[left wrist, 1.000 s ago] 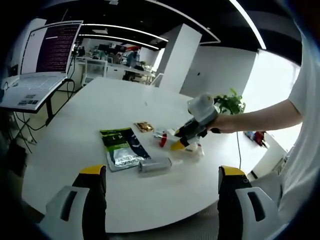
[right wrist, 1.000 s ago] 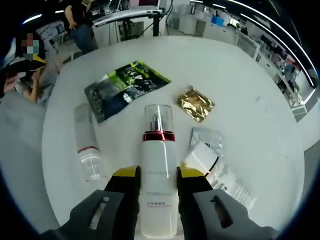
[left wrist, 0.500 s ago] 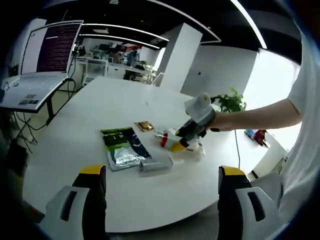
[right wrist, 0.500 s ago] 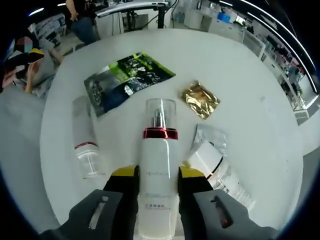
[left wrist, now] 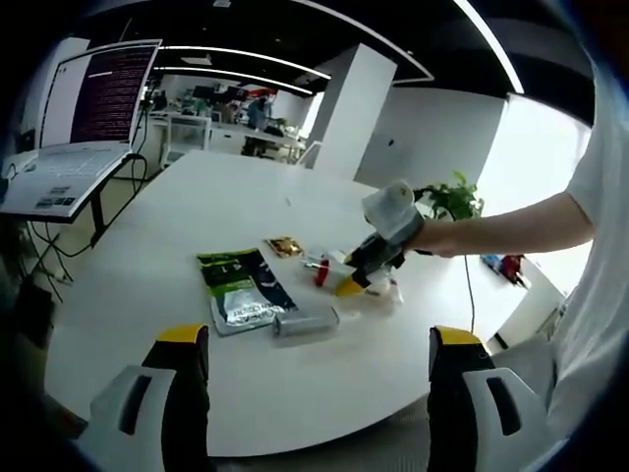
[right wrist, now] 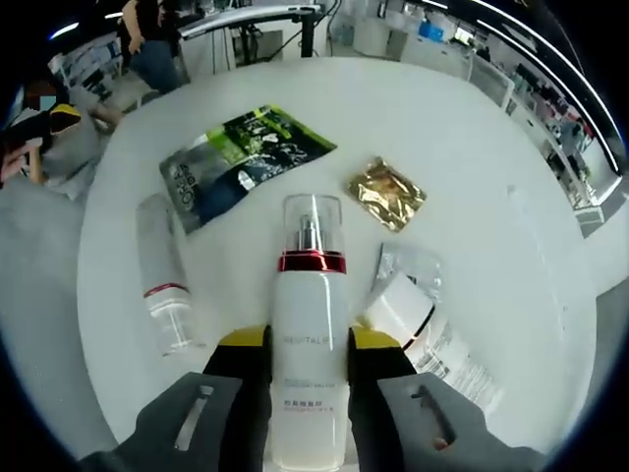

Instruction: Arrange the skincare products in the storage area until every visible bottle or jar stands upright without overlapping.

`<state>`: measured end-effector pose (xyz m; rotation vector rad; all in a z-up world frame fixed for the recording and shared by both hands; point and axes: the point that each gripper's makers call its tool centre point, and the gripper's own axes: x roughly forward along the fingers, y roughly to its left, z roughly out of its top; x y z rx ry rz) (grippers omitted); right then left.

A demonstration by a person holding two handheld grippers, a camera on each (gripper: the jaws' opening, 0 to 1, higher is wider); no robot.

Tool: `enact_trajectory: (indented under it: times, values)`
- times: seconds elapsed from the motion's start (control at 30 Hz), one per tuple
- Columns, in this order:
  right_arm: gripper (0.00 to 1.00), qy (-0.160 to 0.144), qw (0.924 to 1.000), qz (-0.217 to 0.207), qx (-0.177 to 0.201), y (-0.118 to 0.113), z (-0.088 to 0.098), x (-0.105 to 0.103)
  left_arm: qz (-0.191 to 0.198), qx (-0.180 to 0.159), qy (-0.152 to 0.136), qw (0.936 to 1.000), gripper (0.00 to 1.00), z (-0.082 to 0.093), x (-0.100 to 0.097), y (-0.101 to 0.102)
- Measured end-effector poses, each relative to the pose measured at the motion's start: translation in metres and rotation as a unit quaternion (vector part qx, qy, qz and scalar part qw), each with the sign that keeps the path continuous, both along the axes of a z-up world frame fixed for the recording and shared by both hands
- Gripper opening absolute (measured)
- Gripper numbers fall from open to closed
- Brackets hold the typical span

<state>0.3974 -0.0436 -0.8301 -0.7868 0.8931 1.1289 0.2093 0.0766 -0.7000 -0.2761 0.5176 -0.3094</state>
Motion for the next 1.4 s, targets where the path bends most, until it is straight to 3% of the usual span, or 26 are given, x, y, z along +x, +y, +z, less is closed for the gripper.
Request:
enact_trajectory:
  times: [0.5,0.83,1.2,1.4]
  values:
    - [0.27,-0.005,0.9995,-0.014,0.029,-0.002,0.005,-0.010,-0.002,-0.006,0.002,1.0000,0.85,0.000,-0.001,-0.001]
    - [0.27,-0.011,0.9960,-0.041,0.078,0.000,0.030,-0.018,-0.010,-0.014,0.005,0.9998,0.85,0.000,-0.001,-0.004]
    - [0.27,-0.031,0.9901,-0.050,0.127,0.008,0.068,-0.042,0.007,-0.052,0.003,0.9986,0.85,0.006,0.001,0.001]
    - [0.27,-0.039,0.9873,-0.053,0.144,0.012,0.081,-0.050,-0.002,-0.046,0.001,0.9989,0.86,0.006,0.000,-0.002]
